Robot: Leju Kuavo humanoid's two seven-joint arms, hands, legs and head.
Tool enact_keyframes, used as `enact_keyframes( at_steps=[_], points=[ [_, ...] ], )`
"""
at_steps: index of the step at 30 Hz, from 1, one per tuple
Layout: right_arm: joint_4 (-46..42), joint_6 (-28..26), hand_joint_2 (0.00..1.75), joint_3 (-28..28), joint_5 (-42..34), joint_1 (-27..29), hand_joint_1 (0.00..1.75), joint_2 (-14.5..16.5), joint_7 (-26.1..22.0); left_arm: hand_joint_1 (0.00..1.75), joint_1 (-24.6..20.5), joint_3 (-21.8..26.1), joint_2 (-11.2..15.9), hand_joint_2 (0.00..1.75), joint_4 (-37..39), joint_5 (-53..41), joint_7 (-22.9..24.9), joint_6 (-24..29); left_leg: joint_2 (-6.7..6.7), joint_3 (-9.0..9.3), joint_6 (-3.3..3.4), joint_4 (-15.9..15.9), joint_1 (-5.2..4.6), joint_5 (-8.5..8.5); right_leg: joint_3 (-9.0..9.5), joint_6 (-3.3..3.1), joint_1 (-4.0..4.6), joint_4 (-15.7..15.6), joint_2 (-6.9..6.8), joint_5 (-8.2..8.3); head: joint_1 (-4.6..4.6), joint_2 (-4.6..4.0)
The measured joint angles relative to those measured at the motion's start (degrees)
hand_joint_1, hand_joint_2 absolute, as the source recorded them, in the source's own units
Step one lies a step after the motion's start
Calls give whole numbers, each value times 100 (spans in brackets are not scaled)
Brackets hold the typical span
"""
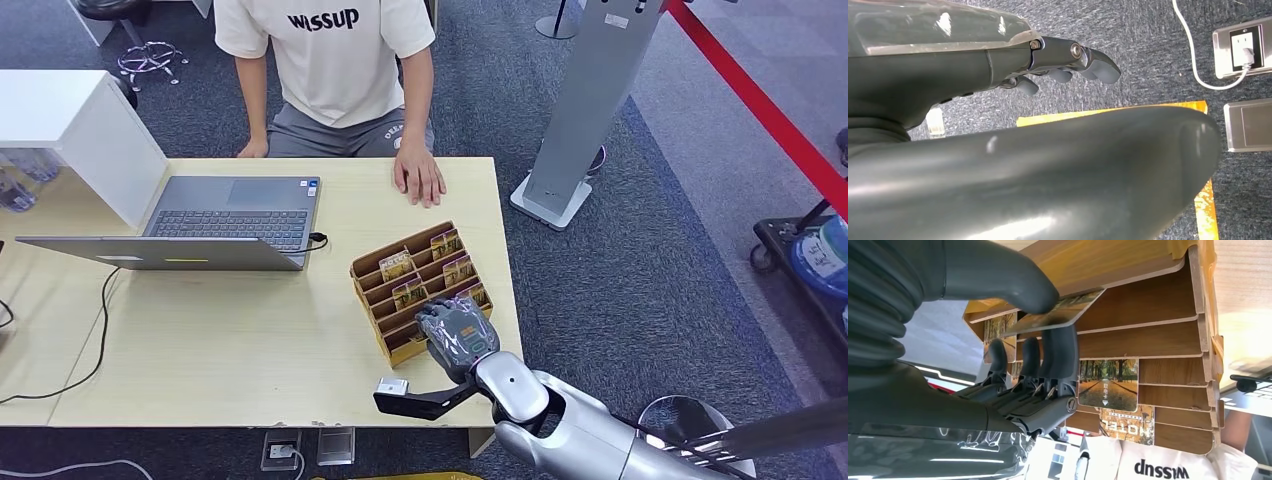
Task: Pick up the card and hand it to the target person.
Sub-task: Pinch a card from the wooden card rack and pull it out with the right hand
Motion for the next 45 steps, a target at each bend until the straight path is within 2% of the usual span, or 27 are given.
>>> enact_keyframes(
  at_steps=[5, 22, 39, 45],
  points=[
    [0, 4, 175, -2, 0, -3, 121, 0, -1, 0, -2, 0, 0, 0, 0, -2, 2, 2, 0, 0, 0, 0, 0, 0, 0, 0, 0, 0, 0, 0, 1, 1],
    [0, 4, 175, -2, -46, -10, 144, 0, -85, 0, -2, 0, 0, 0, 0, 25, -119, -142, 0, 0, 0, 0, 0, 0, 0, 0, 0, 0, 0, 0, 1, 0],
    [-1, -20, 175, -4, -103, -25, 143, 5, -123, 0, 4, 0, 0, 0, 0, 43, -205, -146, 0, 0, 0, 0, 0, 0, 1, 0, 0, 0, 0, 0, 1, 0],
    [-175, 153, 175, -98, -664, -83, 143, -32, 85, 0, 28, 0, 3, 0, 1, 103, -204, -103, 0, -1, 0, 0, 0, 0, 0, 0, 0, 0, 0, 0, 1, 1]
  ],
)
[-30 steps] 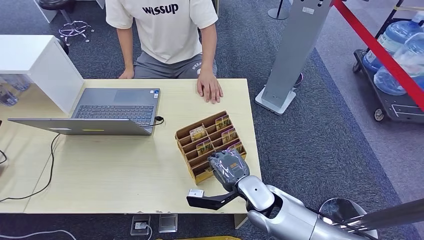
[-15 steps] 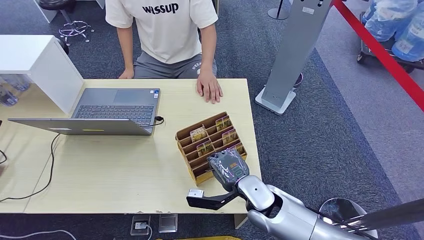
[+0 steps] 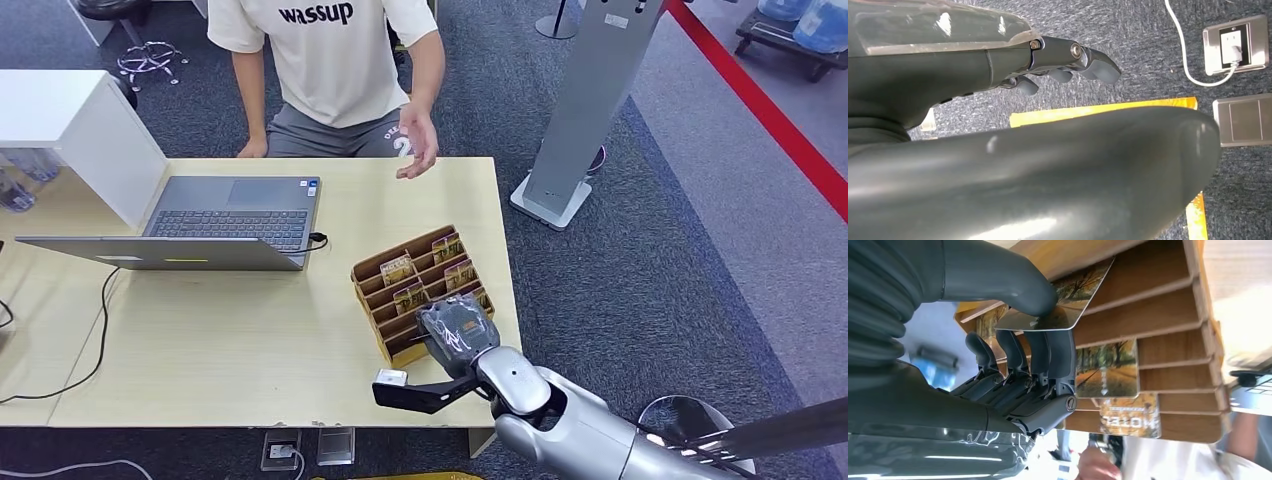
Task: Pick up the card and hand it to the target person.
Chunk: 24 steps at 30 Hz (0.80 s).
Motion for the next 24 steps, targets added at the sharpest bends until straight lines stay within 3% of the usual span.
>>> enact_keyframes(
  at_steps=[5, 13, 24],
  points=[
    [-570, 259, 175, -223, -727, -222, 143, -219, 346, 0, 31, 0, 14, 0, 1, 45, -1, 0, 0, 0, 0, 3, 0, 0, 0, 0, 0, 0, 0, 1, 1, 0],
    [-1812, 364, 175, -676, -1092, -577, 143, -633, 620, 0, 52, 0, 28, 0, 2, 115, -1, 5, 0, 0, 0, 6, 0, 0, 0, 1, 0, 0, 0, 1, -1, -1],
    [-2847, -327, 175, -1038, -576, -574, 143, -778, 34, 0, 54, 0, 28, 0, 2, 116, -36, -42, 1, -2, 0, 5, 0, 0, 1, 1, 0, 0, 1, 1, 0, 1]
  ],
)
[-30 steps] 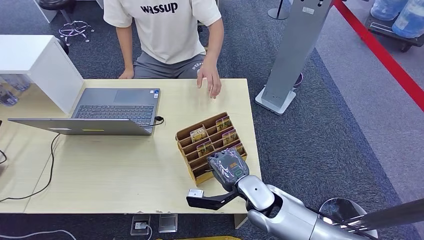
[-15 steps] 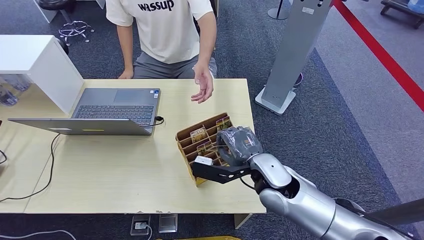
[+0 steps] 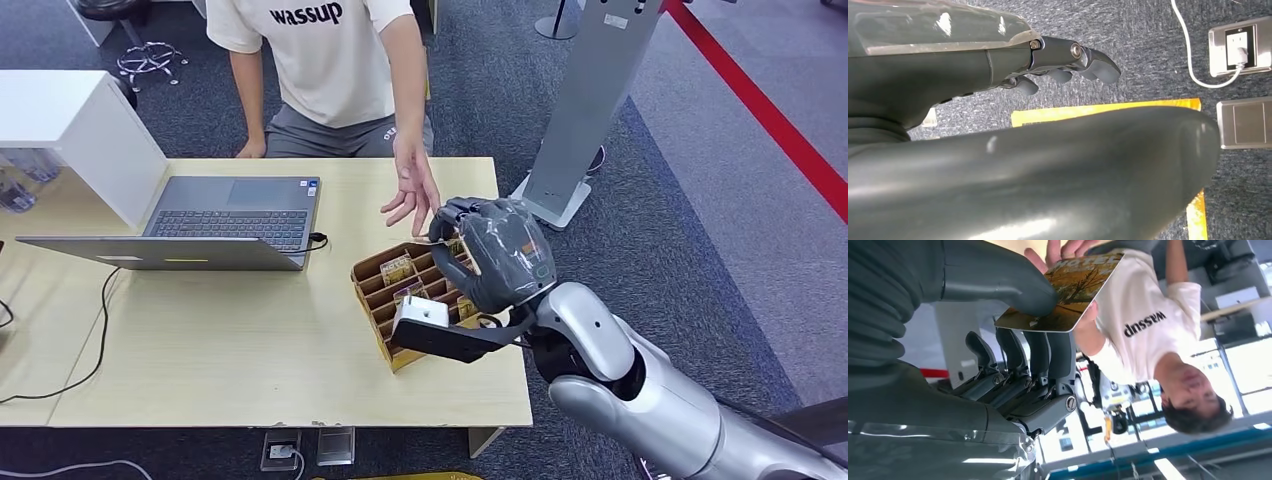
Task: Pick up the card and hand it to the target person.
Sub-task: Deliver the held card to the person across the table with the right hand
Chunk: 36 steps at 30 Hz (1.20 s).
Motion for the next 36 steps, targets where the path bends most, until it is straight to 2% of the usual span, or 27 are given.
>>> enact_keyframes(
  at_steps=[9, 17, 27, 31, 35, 36],
  points=[
    [565, -704, 175, 24, 510, 65, 143, 231, -743, 0, -33, -2, -8, 0, 0, -111, -19, -91, -2, -3, 0, 0, 0, 0, 0, 0, 0, 2, -2, 0, -1, -1],
    [1840, -1217, 175, 84, 96, -215, 143, 669, -1356, 0, -161, -7, -38, 0, 0, -134, -10, -129, -3, -4, 1, 0, 0, 2, 0, 0, 0, 6, -3, 0, 1, -1],
    [2996, -1467, 175, 204, -388, -370, 143, 1072, -1601, 0, -137, -7, -46, 0, 0, -56, 37, -146, -4, -5, 1, 0, 0, 2, -2, 0, 0, 6, -4, 0, -1, -1],
    [3170, -1529, 175, 239, -670, -389, 0, 1136, -1652, 0, -112, -7, -48, 175, 0, -12, 5, -160, -3, -4, 1, 0, 0, 2, -2, 0, 0, 6, -3, 0, 0, -1],
    [3219, -1544, 175, 221, -1449, -354, 0, 1156, -1802, 0, -74, -7, -48, 0, 0, 37, -65, -163, -3, -3, 1, 1, 0, 2, -3, 0, 0, 5, -3, 0, 1, -1],
    [3211, -1542, 175, 201, -1657, -332, 0, 1157, -1841, 0, -65, -7, -48, 0, 0, 52, -70, -160, -3, -3, 1, 1, 0, 2, -3, 0, 0, 5, -3, 0, 1, -1]
  ],
)
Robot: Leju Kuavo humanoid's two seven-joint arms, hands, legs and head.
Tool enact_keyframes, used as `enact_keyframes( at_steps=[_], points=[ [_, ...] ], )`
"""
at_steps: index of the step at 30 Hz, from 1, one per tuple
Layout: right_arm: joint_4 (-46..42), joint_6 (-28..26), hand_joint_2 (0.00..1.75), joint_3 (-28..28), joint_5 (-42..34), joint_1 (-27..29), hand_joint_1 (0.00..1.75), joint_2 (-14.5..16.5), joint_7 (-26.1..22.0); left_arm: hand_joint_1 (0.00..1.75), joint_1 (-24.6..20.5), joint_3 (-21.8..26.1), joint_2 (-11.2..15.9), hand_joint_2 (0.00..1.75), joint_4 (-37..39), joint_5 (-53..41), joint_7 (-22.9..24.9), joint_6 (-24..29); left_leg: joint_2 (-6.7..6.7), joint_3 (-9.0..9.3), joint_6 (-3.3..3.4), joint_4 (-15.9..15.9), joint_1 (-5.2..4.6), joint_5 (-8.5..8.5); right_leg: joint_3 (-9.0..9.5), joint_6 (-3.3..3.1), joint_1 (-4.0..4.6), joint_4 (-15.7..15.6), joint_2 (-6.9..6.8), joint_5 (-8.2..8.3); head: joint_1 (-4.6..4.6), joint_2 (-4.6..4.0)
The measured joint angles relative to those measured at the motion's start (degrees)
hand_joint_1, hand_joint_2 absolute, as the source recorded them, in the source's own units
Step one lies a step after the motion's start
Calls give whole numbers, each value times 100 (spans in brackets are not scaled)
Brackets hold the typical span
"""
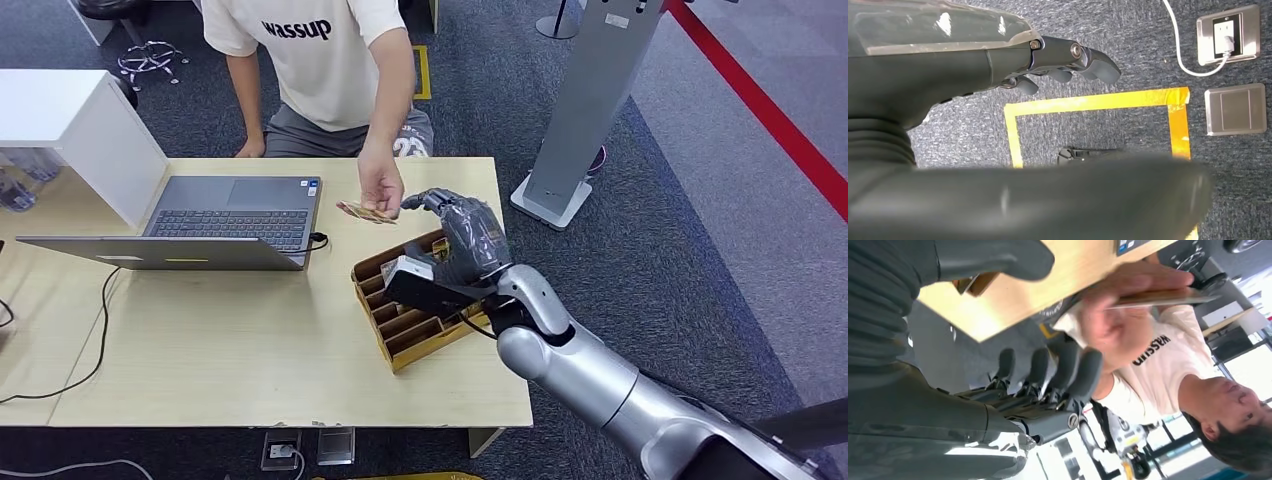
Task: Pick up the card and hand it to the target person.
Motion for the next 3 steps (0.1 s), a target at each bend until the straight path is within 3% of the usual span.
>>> enact_keyframes(
  at_steps=[3],
  points=[
    [-62, 16, 175, -74, -464, 74, 0, -8, -48, 0, 24, 0, 0, 0, 0, 37, -7, 13, 0, 1, 0, 0, 0, 0, -1, 0, 0, 0, 0, 0, 1, 0]
  ],
)
